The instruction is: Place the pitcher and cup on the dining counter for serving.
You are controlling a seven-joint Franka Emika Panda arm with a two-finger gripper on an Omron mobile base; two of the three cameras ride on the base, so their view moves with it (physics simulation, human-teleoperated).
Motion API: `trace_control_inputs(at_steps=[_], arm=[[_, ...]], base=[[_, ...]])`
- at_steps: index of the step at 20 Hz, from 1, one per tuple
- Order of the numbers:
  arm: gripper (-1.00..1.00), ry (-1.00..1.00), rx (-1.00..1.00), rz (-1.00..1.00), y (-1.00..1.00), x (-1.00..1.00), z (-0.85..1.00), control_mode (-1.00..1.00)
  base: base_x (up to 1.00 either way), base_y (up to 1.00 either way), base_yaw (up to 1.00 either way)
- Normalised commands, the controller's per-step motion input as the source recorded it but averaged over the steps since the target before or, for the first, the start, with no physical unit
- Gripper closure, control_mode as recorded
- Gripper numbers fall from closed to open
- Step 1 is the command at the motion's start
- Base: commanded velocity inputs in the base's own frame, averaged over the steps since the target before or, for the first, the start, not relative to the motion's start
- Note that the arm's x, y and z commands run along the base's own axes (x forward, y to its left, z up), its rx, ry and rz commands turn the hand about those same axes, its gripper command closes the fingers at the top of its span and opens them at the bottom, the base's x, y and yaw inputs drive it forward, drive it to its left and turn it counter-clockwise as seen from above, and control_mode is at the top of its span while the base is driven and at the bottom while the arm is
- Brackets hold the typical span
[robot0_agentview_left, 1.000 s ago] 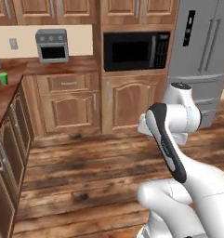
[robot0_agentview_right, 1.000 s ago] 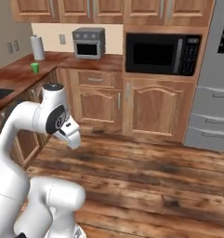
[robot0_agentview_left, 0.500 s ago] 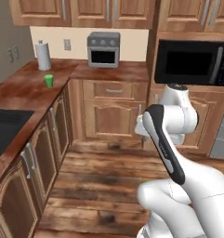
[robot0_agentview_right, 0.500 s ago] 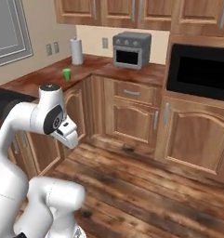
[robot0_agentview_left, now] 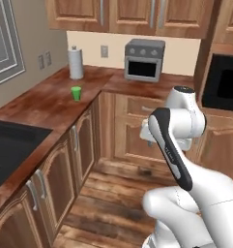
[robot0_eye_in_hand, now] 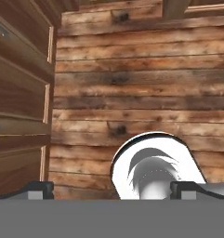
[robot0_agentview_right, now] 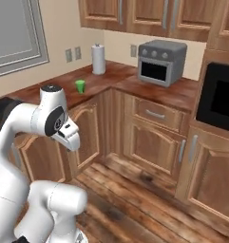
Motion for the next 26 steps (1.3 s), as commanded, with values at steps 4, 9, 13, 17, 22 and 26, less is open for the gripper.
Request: trace_control_inputs(at_steps=[4,9,13,17,22,26], arm=[[-1.0,0.0,0.0,0.0,0.0,0.0,0.0,1.0],[-1.0,0.0,0.0,0.0,0.0,0.0,0.0,1.0],[-1.0,0.0,0.0,0.0,0.0,0.0,0.0,1.0],[-1.0,0.0,0.0,0.0,0.0,0.0,0.0,1.0],[-1.0,0.0,0.0,0.0,0.0,0.0,0.0,1.0],[-1.0,0.0,0.0,0.0,0.0,0.0,0.0,1.0]], base=[[1.0,0.0,0.36],[1.0,0.0,0.36],[1.0,0.0,0.38],[1.0,0.0,0.39],[1.0,-0.14,0.48],[0.96,-0.45,0.63]])
